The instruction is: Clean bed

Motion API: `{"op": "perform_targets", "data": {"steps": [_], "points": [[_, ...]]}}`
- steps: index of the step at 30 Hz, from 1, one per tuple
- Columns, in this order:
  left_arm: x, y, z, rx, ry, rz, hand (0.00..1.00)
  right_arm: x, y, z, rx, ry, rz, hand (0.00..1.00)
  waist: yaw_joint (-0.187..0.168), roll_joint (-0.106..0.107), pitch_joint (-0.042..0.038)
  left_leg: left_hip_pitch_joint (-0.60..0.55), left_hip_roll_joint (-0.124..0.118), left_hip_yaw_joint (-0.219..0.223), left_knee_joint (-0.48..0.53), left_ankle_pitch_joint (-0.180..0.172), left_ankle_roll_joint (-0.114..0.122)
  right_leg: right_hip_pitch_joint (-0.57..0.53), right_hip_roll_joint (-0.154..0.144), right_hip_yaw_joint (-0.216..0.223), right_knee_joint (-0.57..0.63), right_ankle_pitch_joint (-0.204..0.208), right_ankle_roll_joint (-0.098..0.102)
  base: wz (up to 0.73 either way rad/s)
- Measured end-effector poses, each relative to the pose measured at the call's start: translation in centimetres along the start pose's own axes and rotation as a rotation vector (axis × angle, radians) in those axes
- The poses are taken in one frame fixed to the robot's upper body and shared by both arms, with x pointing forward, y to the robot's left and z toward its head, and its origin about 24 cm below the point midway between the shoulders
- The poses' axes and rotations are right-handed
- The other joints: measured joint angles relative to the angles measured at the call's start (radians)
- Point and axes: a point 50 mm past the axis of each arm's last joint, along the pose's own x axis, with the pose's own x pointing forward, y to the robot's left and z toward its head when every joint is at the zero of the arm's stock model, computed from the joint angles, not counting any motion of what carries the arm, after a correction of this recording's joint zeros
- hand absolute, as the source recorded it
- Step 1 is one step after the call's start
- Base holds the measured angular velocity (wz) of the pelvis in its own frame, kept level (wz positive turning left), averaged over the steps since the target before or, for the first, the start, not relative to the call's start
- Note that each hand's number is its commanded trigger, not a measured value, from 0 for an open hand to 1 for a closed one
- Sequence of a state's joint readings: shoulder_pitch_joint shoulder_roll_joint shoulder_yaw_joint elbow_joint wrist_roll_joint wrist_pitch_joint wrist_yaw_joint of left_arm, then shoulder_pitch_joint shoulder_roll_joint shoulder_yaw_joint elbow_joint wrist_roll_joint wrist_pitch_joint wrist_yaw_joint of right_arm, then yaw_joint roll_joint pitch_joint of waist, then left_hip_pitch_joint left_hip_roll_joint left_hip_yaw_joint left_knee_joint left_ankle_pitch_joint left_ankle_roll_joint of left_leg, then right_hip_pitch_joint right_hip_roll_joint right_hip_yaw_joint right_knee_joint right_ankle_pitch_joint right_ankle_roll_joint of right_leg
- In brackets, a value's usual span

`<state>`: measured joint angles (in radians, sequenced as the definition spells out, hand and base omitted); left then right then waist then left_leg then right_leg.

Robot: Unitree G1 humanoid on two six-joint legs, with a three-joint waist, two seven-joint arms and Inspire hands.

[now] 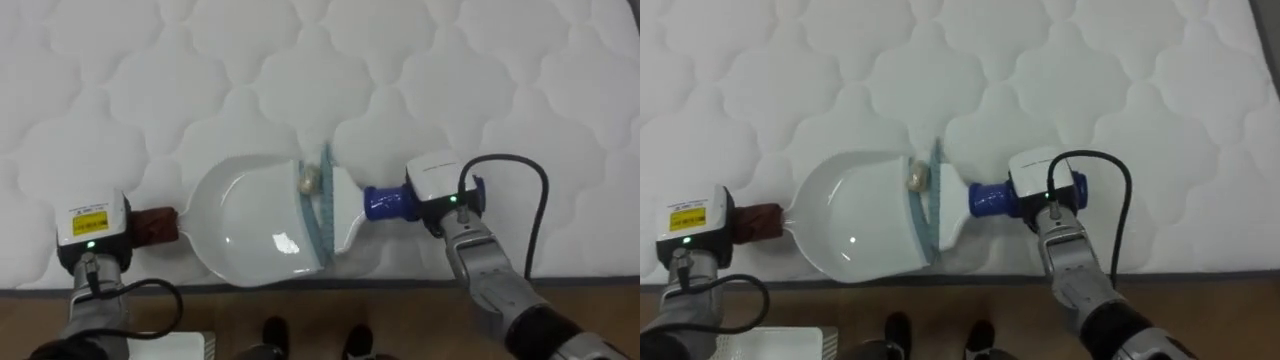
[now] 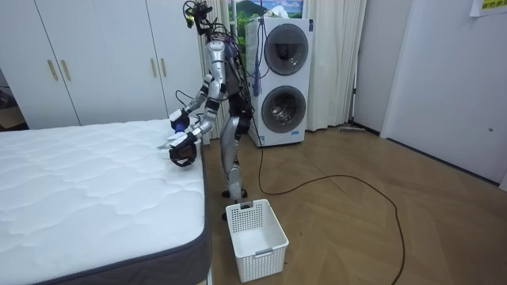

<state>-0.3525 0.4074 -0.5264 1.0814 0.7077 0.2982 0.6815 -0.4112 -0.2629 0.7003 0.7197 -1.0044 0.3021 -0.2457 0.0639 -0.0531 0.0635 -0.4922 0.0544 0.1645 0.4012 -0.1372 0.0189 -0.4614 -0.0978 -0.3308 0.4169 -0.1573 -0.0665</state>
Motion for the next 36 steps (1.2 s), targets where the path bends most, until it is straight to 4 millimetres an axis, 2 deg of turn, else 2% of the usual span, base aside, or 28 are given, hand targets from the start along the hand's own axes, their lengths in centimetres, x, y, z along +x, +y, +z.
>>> {"op": "perform_targets", "data": {"steps": [8, 14, 19, 21, 26, 33, 36], "points": [[0.0, -0.1, 0.1, -0.02, 0.009, -0.024, 1.0, -0.1, 0.1, 0.5, 0.047, -0.018, 0.051, 1.0, -0.007, 0.0, -0.0001, -0.001, -0.015, 0.003, -0.023, 0.006, 0.006, -0.015, -0.008, 0.004, 0.006, -0.005, 0.008, 0.0], [-0.1, -0.2, 0.1, -0.026, 0.007, -0.037, 1.0, 0.0, -0.1, 1.0, 0.057, -0.034, 0.072, 1.0, -0.007, -0.001, -0.0005, -0.001, -0.015, 0.006, -0.025, 0.006, 0.007, -0.021, -0.019, 0.006, 0.019, -0.009, 0.01, 0.0], [-0.2, -0.6, -0.2, -0.03, 0.022, -0.063, 1.0, 0.0, -0.5, 1.5, 0.069, -0.054, 0.078, 1.0, -0.023, -0.002, -0.0007, -0.001, -0.016, 0.011, -0.024, 0.009, 0.011, -0.021, -0.022, 0.007, 0.02, -0.01, 0.011, 0.0], [-0.2, -0.7, -0.4, -0.028, 0.031, -0.076, 1.0, -0.1, -0.8, 2.1, 0.085, -0.072, 0.083, 1.0, -0.035, -0.003, -0.0008, -0.001, -0.016, 0.011, -0.022, 0.009, 0.012, -0.021, -0.023, 0.009, 0.021, -0.01, 0.011, 0.0], [-0.3, -0.8, -0.5, -0.035, 0.033, -0.084, 1.0, -0.1, -1.1, 3.1, 0.103, -0.098, 0.091, 1.0, -0.037, -0.003, -0.001, -0.001, -0.016, 0.011, -0.022, 0.009, 0.012, -0.021, -0.023, 0.01, 0.022, -0.01, 0.011, 0.0], [-0.4, -1.0, 0.0, -0.065, 0.021, -0.094, 1.0, -0.7, -0.8, 6.4, 0.099, -0.238, 0.119, 1.0, -0.036, -0.004, -0.0005, -0.002, -0.017, 0.014, -0.022, 0.009, 0.012, -0.03, -0.026, 0.019, 0.036, -0.015, 0.013, 0.0], [-0.5, -1.1, 0.0, -0.072, 0.023, -0.098, 1.0, -0.8, -0.8, 6.6, 0.099, -0.252, 0.119, 1.0, -0.036, -0.009, -0.0015, -0.001, -0.02, 0.014, -0.021, 0.01, 0.012, -0.031, -0.029, 0.021, 0.04, -0.018, 0.015, 0.0]]}}
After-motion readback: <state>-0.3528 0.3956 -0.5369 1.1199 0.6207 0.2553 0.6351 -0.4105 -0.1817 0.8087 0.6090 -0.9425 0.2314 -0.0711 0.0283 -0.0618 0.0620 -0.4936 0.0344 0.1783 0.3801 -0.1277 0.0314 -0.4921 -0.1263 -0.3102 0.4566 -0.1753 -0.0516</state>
